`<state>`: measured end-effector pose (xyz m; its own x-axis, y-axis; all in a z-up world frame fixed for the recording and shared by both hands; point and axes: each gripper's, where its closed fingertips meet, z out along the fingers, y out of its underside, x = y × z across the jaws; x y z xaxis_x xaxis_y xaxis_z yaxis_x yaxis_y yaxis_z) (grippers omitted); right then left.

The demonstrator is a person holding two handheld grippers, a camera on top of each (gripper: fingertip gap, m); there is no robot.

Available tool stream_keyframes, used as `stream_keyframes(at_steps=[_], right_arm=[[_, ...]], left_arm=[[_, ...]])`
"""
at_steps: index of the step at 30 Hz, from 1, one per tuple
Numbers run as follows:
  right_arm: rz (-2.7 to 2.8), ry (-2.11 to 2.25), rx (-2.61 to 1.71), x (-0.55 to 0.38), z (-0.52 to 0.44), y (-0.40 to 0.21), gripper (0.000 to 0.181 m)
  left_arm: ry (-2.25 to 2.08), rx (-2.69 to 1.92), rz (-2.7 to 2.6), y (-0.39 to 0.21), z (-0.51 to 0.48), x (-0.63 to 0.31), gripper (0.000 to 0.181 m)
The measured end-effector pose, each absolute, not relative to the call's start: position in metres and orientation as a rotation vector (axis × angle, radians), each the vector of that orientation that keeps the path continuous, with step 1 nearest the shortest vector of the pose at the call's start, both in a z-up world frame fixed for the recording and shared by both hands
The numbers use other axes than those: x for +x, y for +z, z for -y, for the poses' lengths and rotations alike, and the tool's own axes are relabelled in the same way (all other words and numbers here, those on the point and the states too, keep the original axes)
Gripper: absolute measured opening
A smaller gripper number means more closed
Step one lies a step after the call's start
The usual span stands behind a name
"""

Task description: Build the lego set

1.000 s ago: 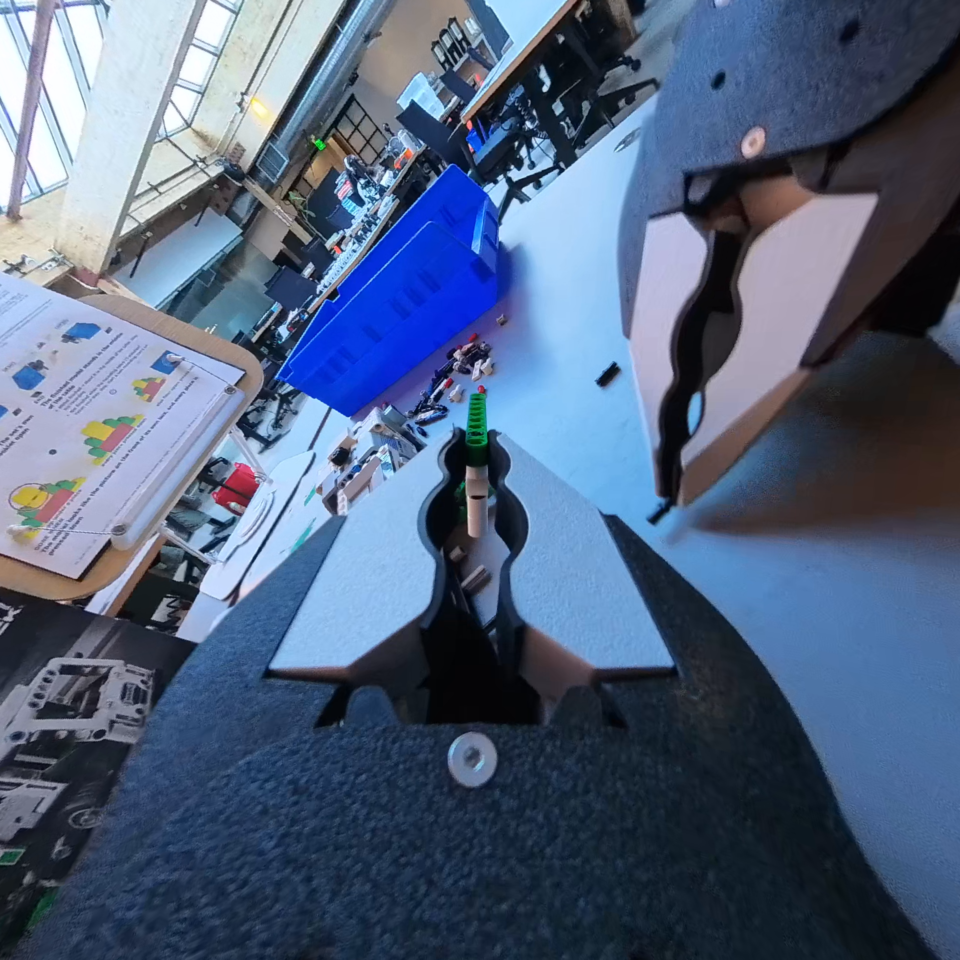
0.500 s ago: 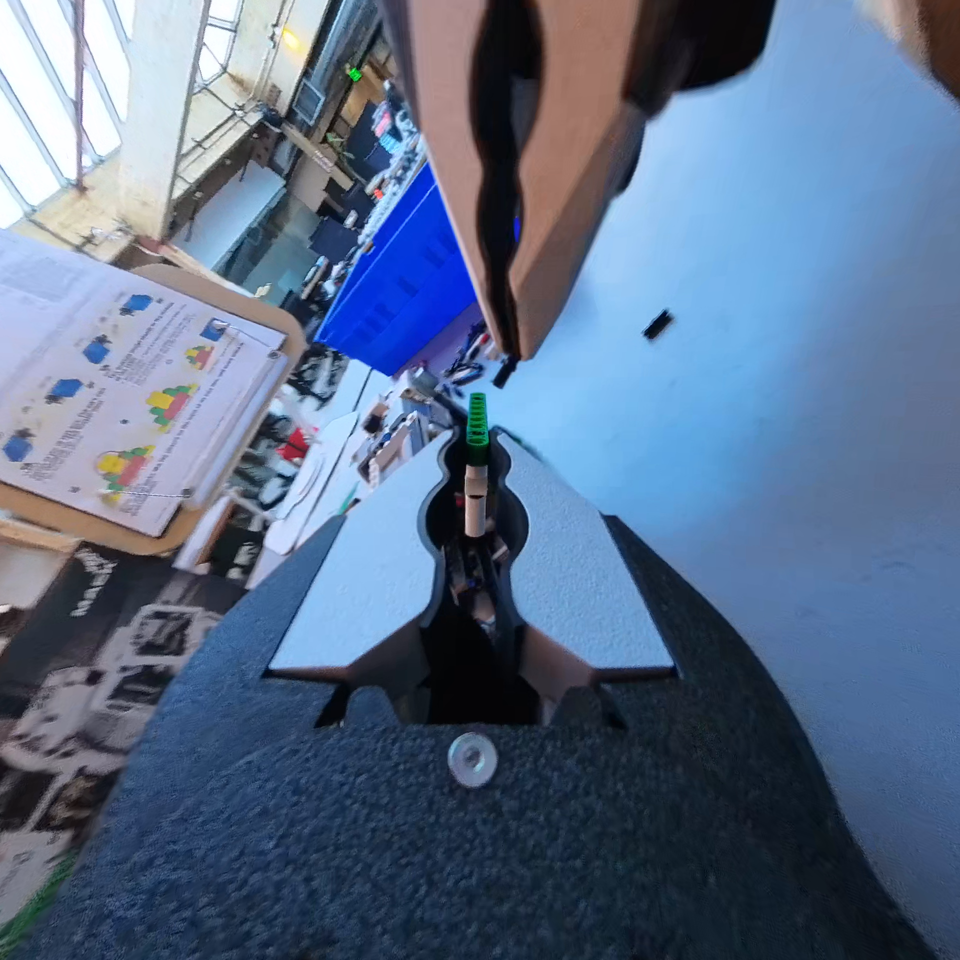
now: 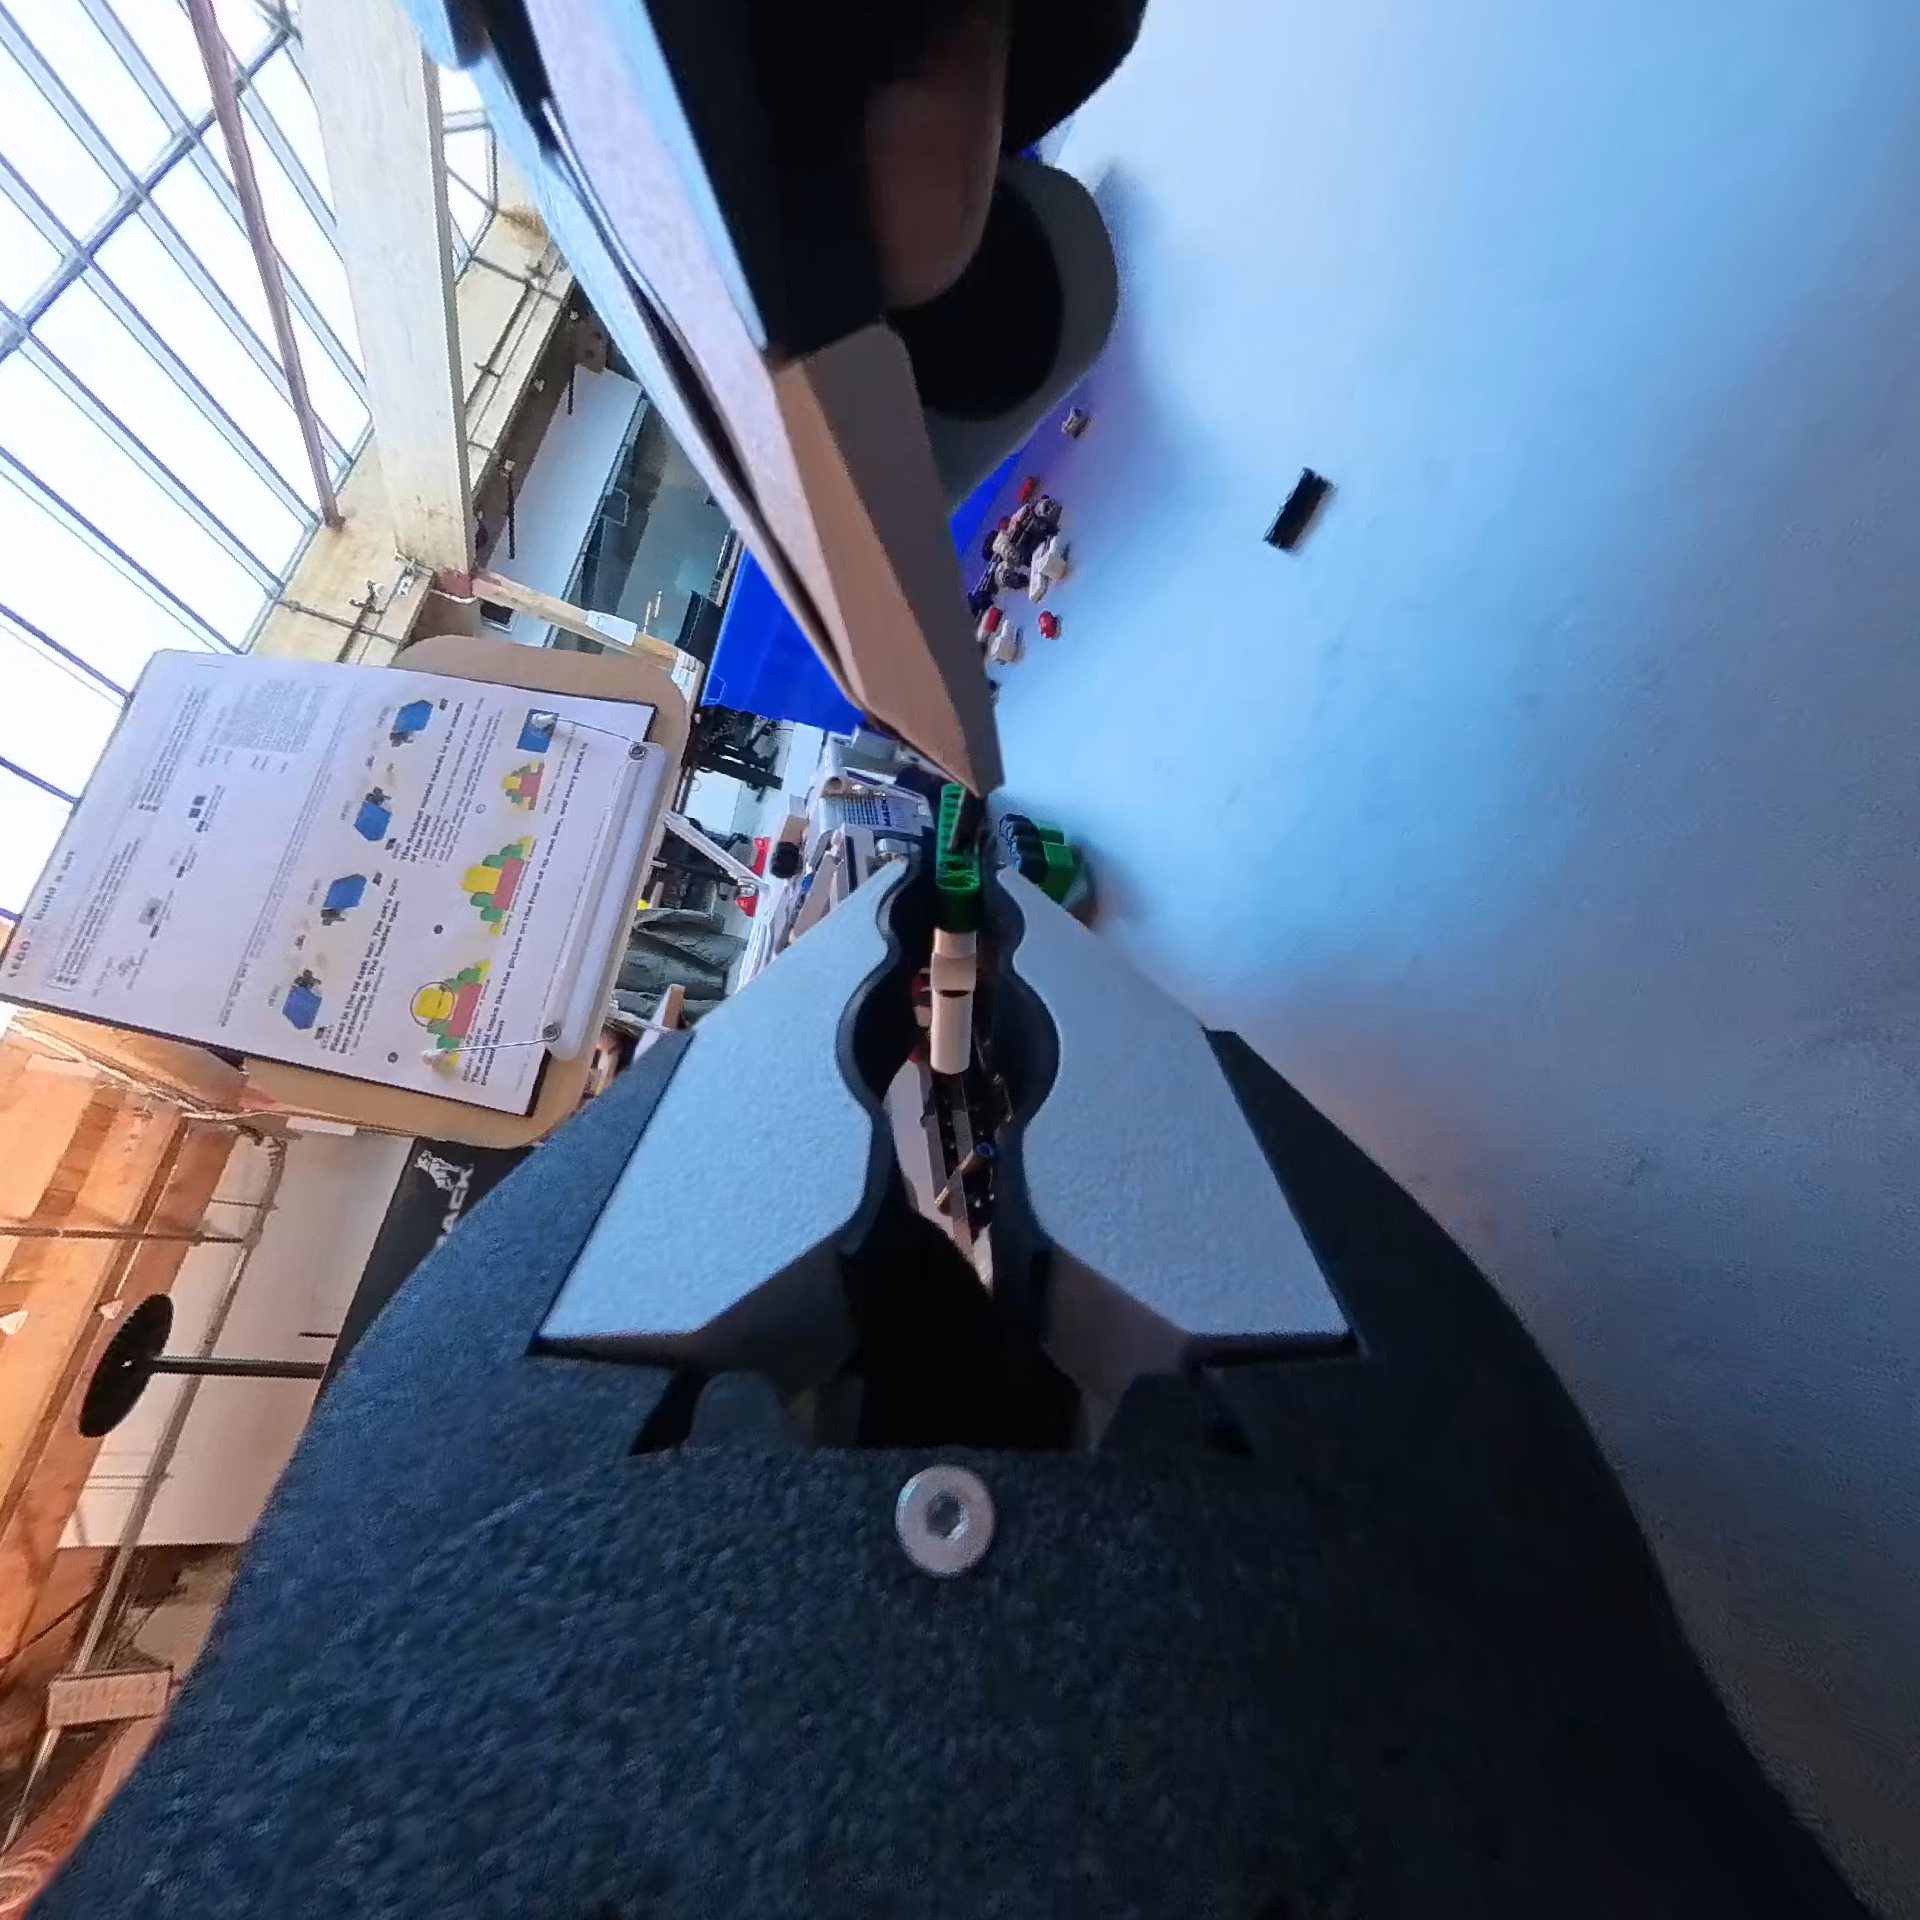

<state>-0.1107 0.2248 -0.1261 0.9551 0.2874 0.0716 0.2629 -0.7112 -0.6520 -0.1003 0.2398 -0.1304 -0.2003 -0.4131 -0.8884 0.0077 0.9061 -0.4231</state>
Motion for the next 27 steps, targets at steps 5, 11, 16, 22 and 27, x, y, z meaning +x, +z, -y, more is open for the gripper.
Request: stream_keyframes(at_steps=[5,11,16,22,27], right_arm=[[0.405,0.02,-2.428,-0.109,-0.223,-0.13,0.003],[0.423,0.008,-2.477,-0.107,-0.222,-0.137,0.003],[0.43,-0.001,-2.513,-0.108,-0.223,-0.139,0.003],[0.428,-0.016,-2.52,-0.104,-0.224,-0.141,0.003],[0.438,-0.008,-2.513,-0.106,-0.225,-0.139,0.003]], left_arm=[[-0.363,-0.281,-1.748,-0.134,-0.237,-0.1,0.005],[-0.278,-0.228,-1.761,-0.142,-0.237,-0.099,0.005],[-0.181,-0.185,-1.741,-0.143,-0.24,-0.098,0.004],[-0.217,-0.217,-1.752,-0.143,-0.241,-0.098,0.005],[-0.224,-0.214,-1.763,-0.144,-0.24,-0.098,0.005]])
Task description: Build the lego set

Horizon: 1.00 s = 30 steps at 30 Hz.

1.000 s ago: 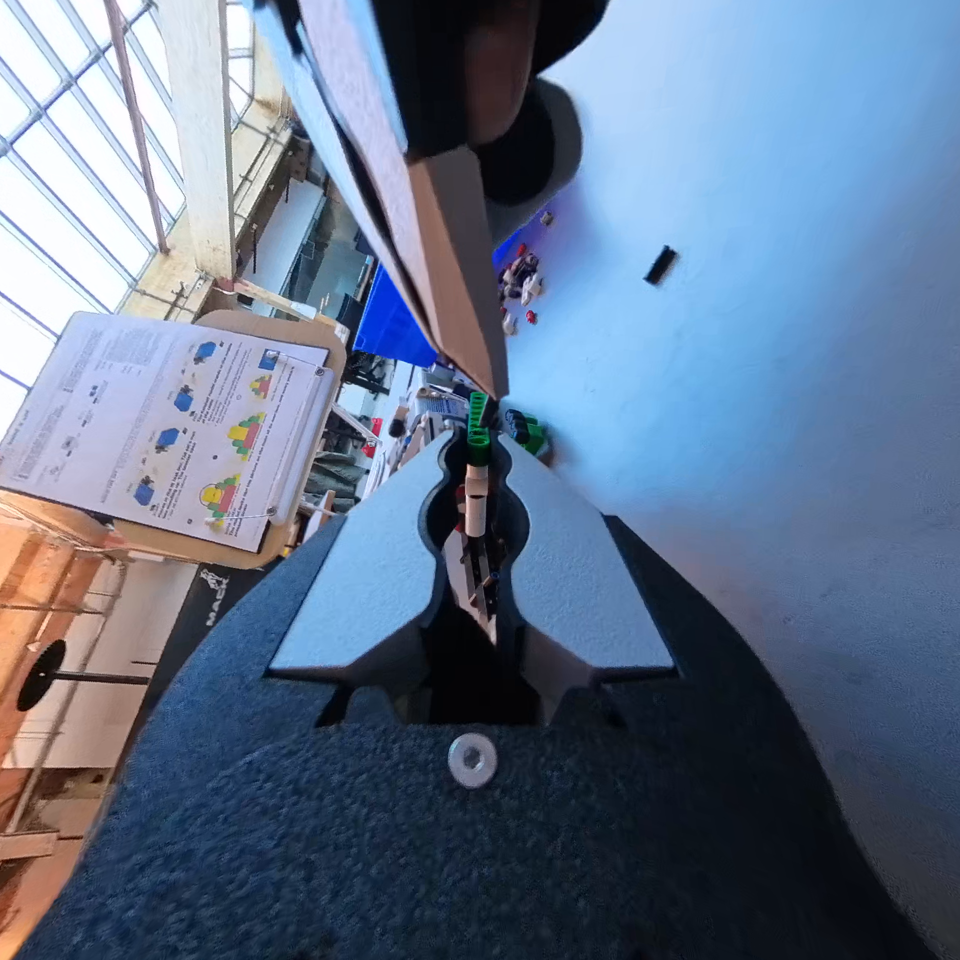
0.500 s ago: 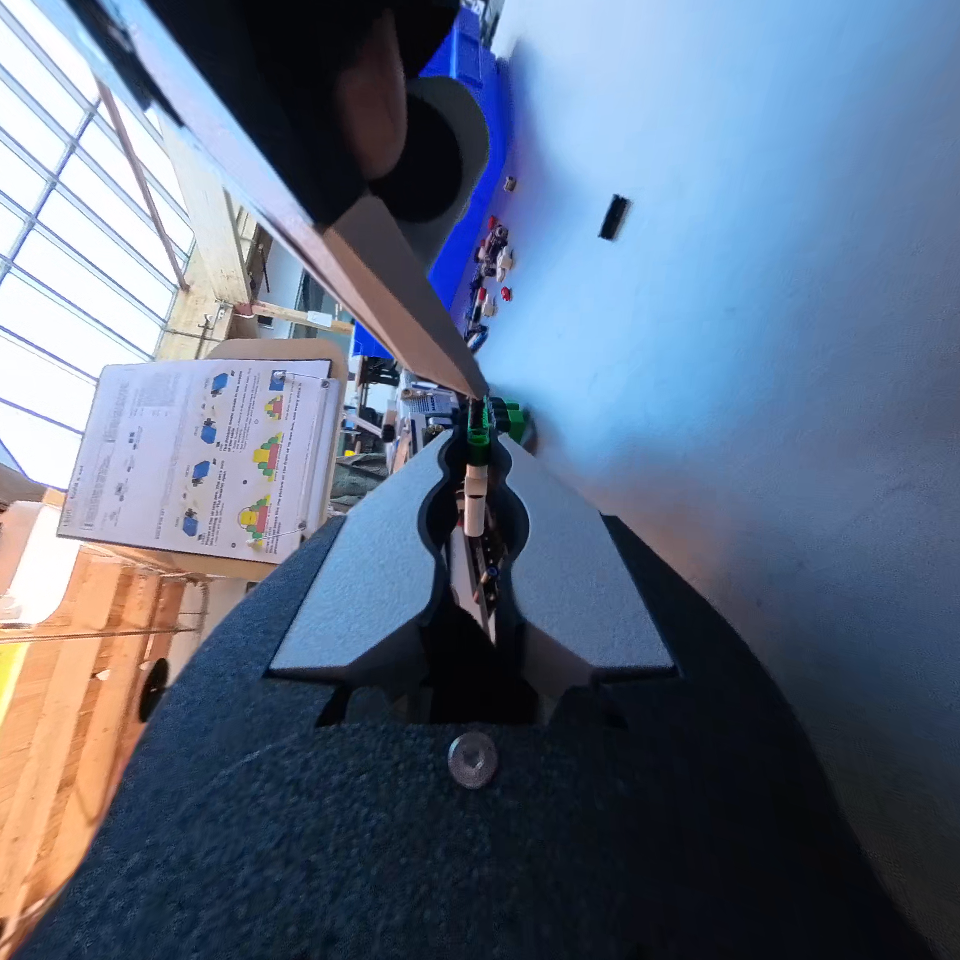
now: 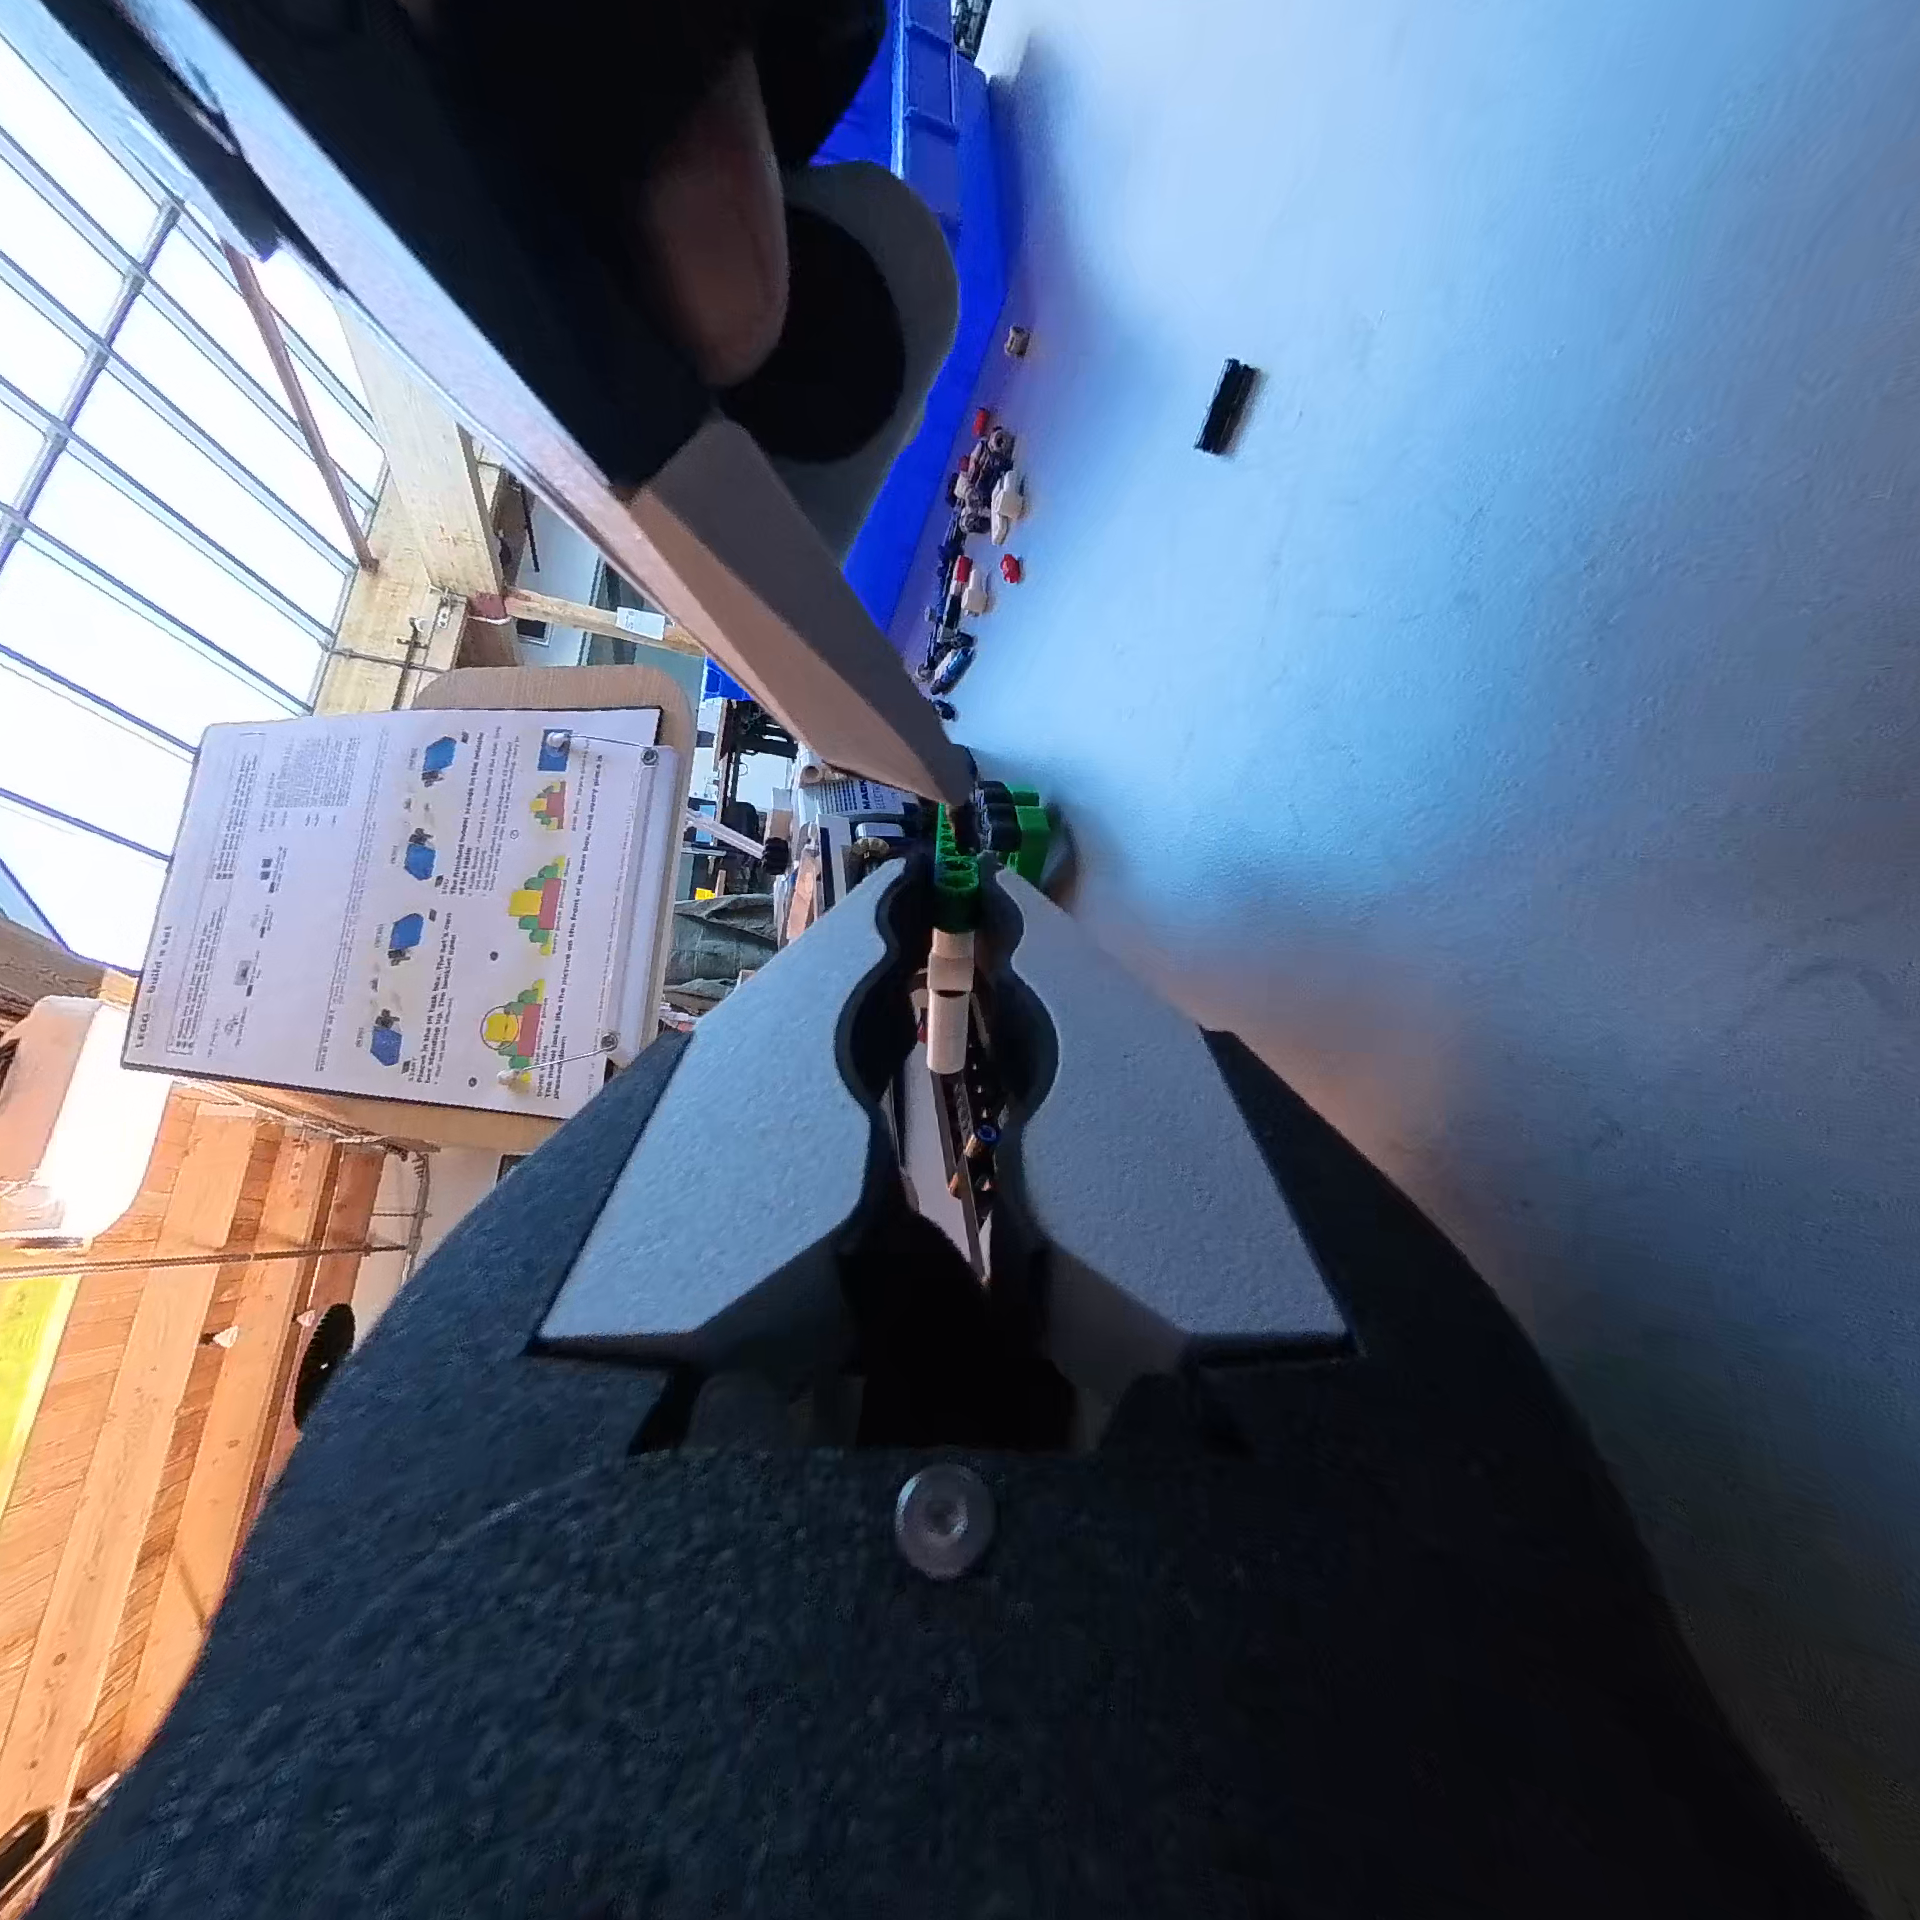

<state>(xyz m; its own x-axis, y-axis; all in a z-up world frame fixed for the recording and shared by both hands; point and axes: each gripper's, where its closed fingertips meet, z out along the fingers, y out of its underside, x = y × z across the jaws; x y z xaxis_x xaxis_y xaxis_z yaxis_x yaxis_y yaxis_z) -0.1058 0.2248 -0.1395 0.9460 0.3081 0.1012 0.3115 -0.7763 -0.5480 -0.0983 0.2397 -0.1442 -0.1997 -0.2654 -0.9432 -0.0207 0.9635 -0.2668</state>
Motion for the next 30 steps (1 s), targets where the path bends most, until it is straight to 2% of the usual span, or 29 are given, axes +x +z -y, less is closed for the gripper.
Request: stream_keyframes(at_steps=[21,30], right_arm=[[0.376,0.121,-2.338,-0.106,-0.228,-0.136,0.003],[0.294,0.185,-2.28,-0.104,-0.232,-0.148,0.003]], left_arm=[[-0.47,-0.425,-1.805,-0.141,-0.24,-0.099,0.005],[-0.31,-0.322,-1.823,-0.152,-0.244,-0.097,0.005]])
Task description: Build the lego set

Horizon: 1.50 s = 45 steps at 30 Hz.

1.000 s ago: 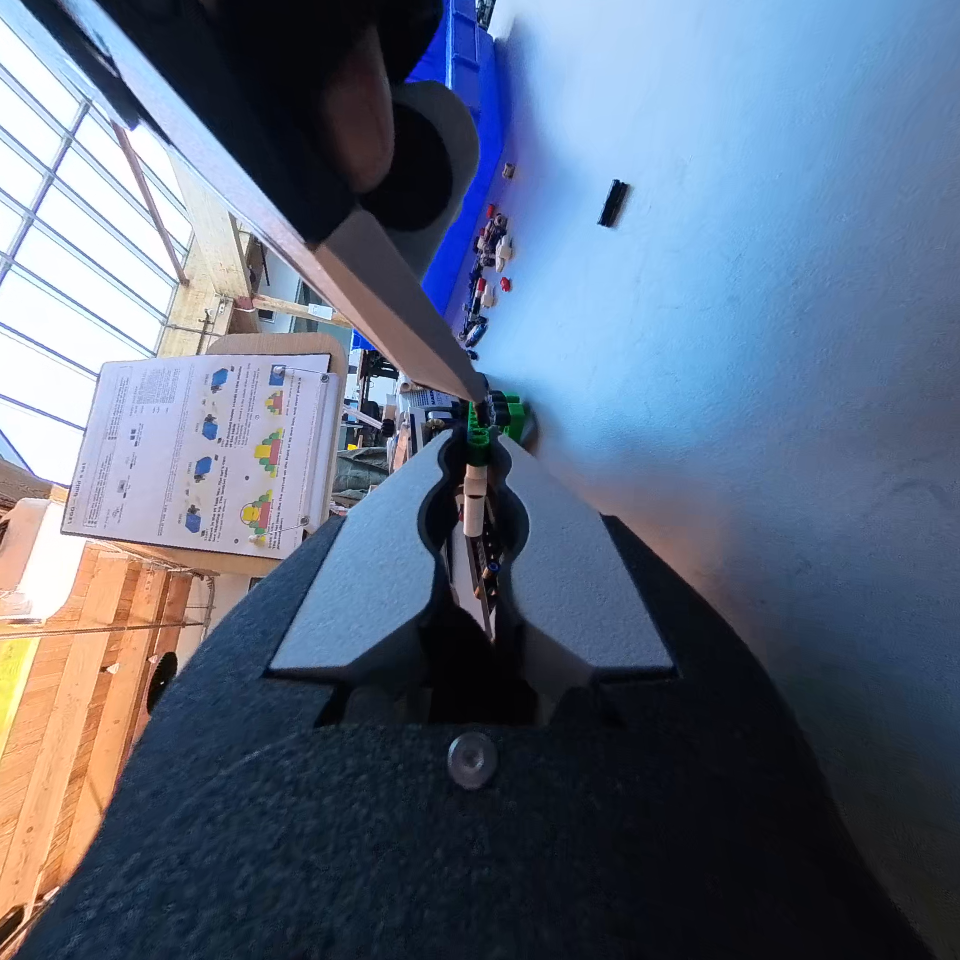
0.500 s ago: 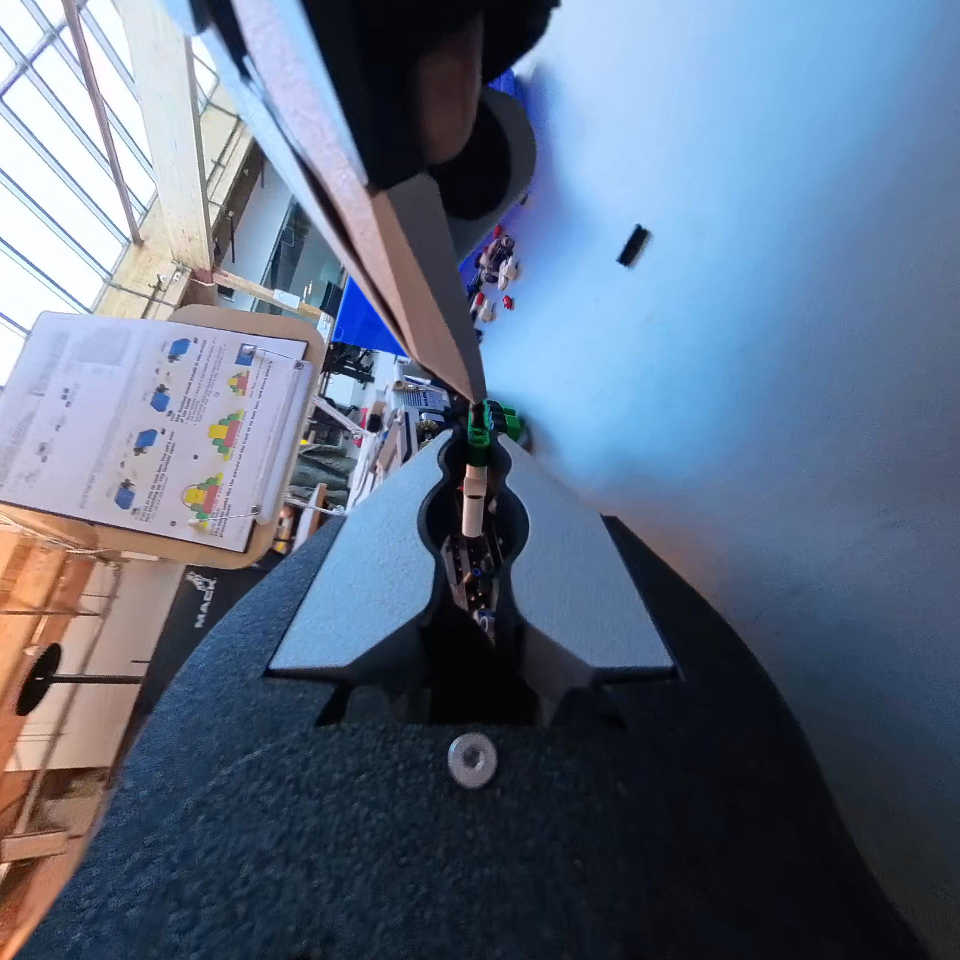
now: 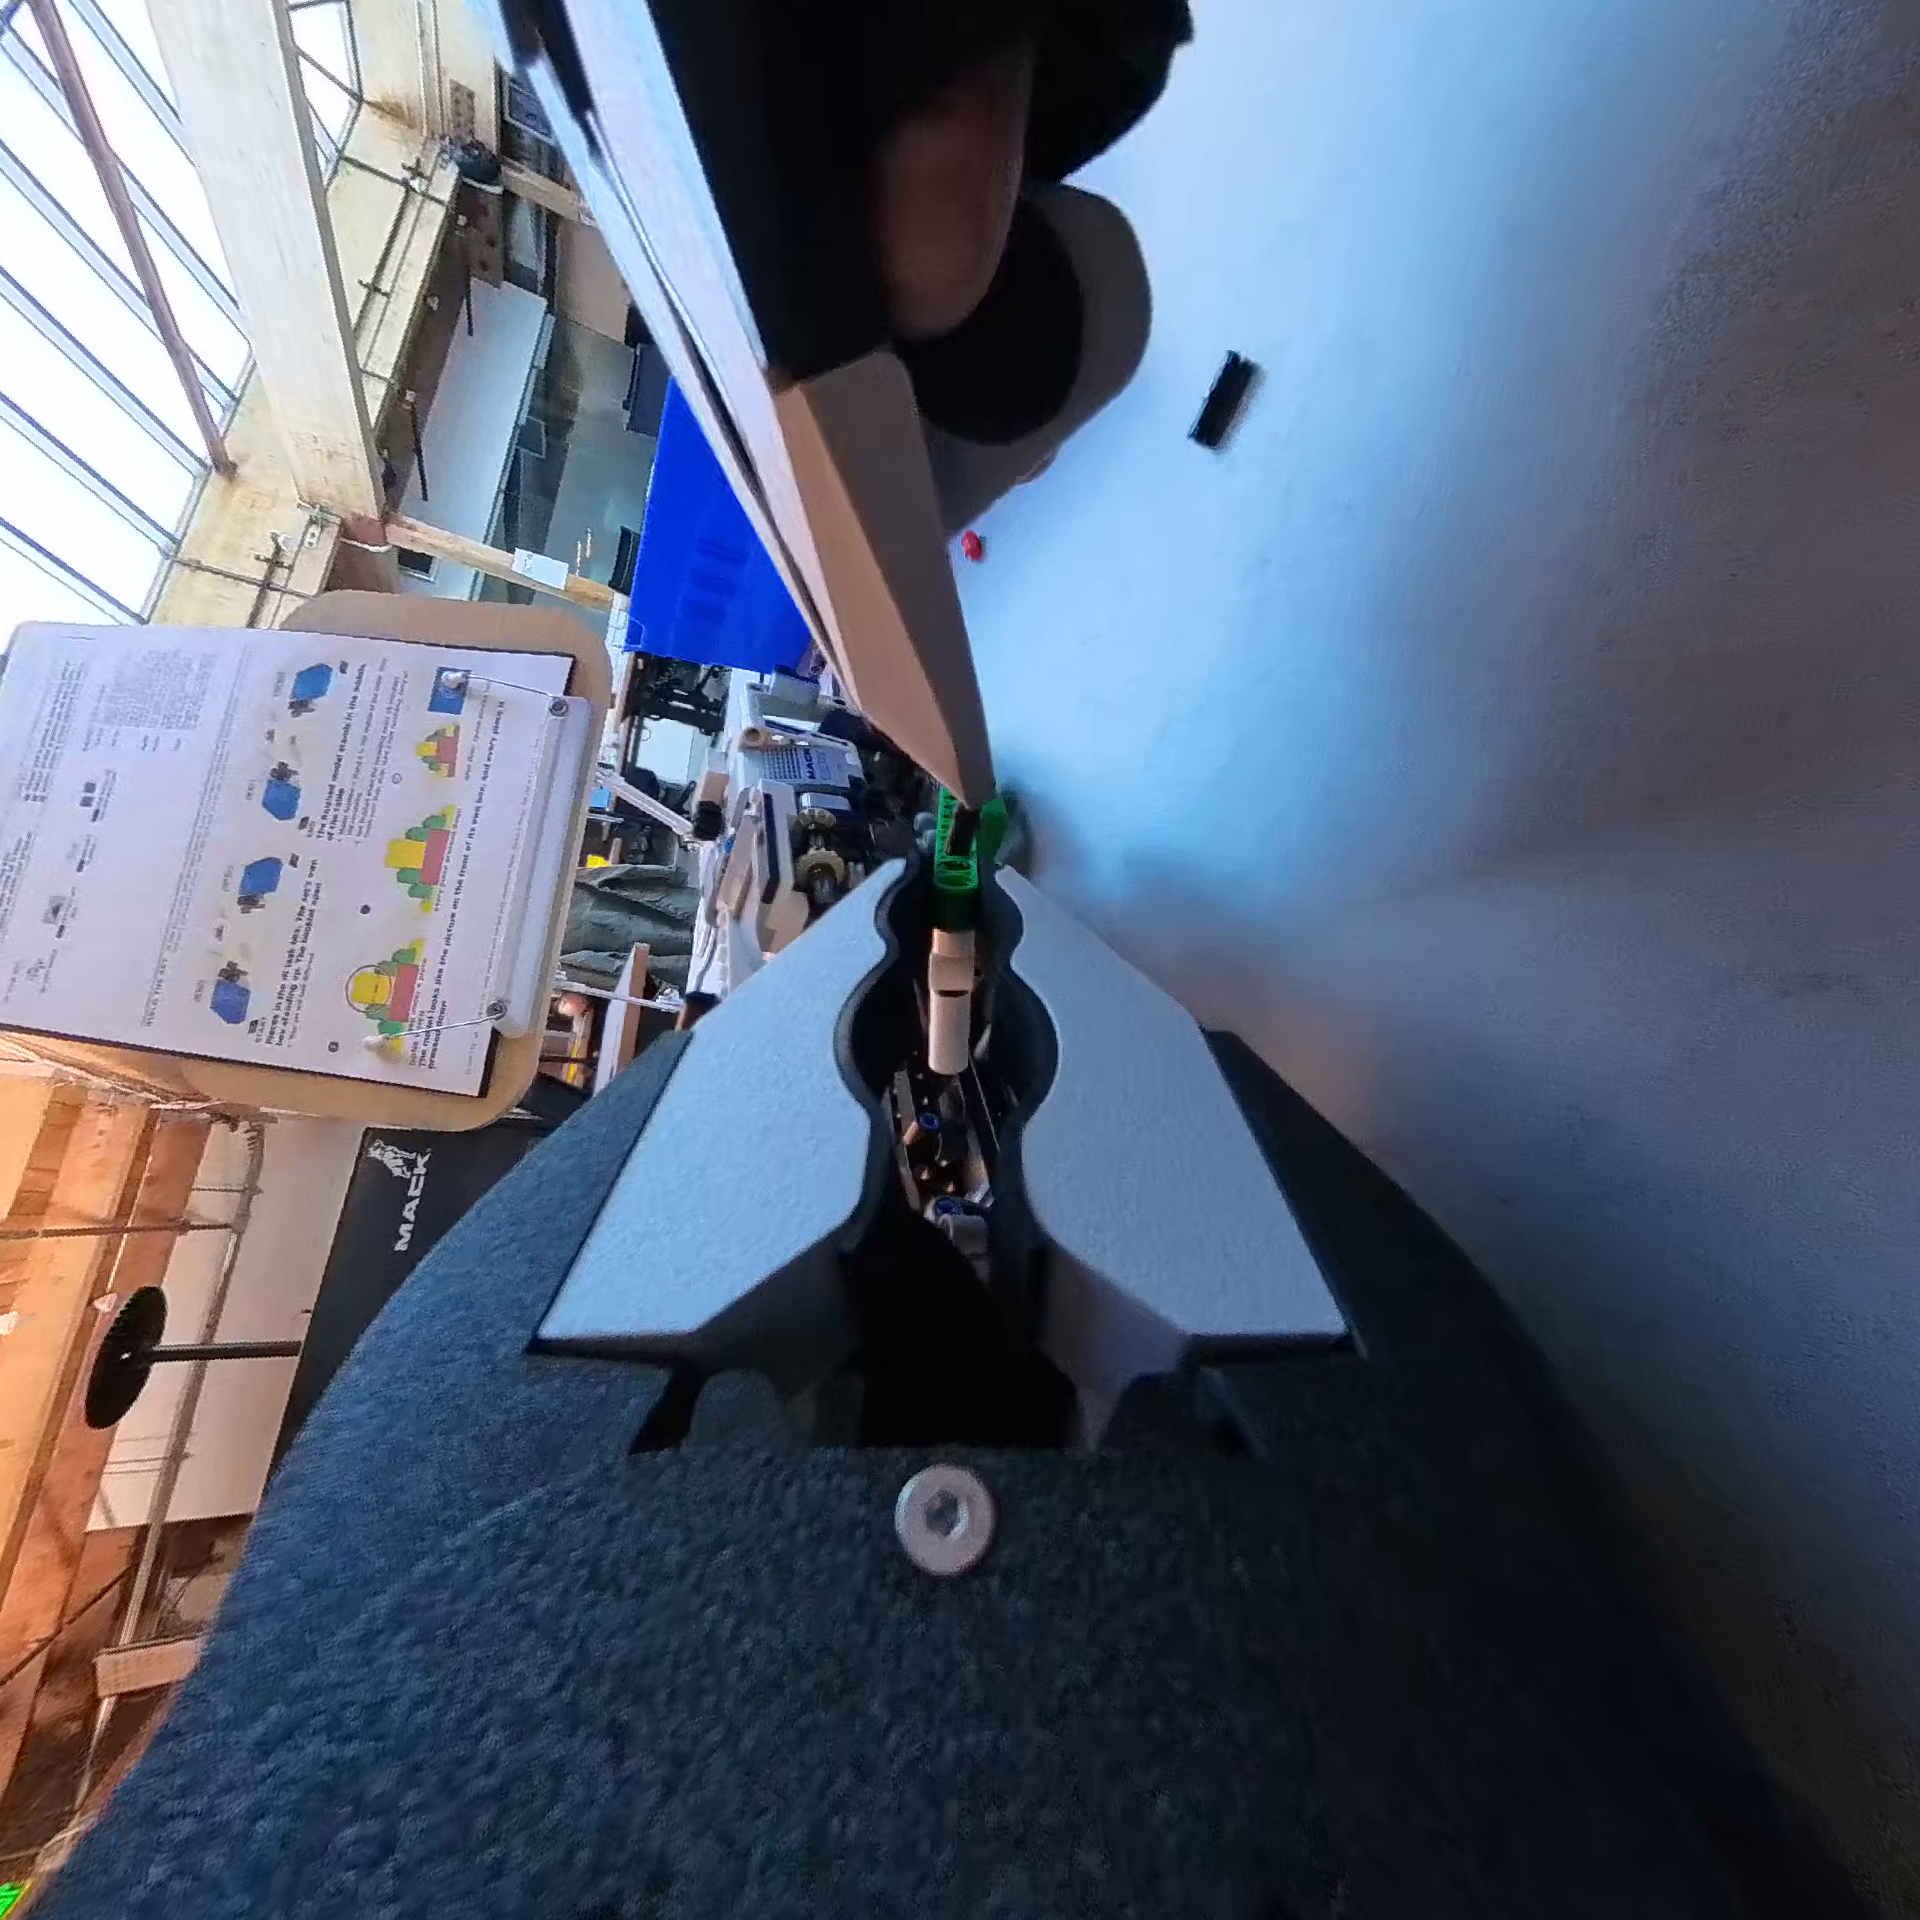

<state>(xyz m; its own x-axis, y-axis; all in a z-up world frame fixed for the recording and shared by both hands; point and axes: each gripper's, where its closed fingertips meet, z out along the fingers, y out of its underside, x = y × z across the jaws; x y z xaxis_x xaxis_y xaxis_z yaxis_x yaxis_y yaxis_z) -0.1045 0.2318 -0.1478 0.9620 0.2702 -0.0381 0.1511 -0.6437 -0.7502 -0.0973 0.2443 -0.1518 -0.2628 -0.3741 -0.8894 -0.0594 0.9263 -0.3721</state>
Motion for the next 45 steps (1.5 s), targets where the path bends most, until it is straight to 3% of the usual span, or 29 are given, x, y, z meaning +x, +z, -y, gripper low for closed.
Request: stream_keyframes(at_steps=[34,45], right_arm=[[0.246,0.43,-2.329,-0.108,-0.224,-0.169,0.002],[0.324,0.316,-2.321,-0.108,-0.228,-0.181,0.003]], left_arm=[[-0.192,-0.163,-1.877,-0.172,-0.237,-0.1,0.006],[-0.167,-0.151,-1.886,-0.176,-0.236,-0.099,0.006]])
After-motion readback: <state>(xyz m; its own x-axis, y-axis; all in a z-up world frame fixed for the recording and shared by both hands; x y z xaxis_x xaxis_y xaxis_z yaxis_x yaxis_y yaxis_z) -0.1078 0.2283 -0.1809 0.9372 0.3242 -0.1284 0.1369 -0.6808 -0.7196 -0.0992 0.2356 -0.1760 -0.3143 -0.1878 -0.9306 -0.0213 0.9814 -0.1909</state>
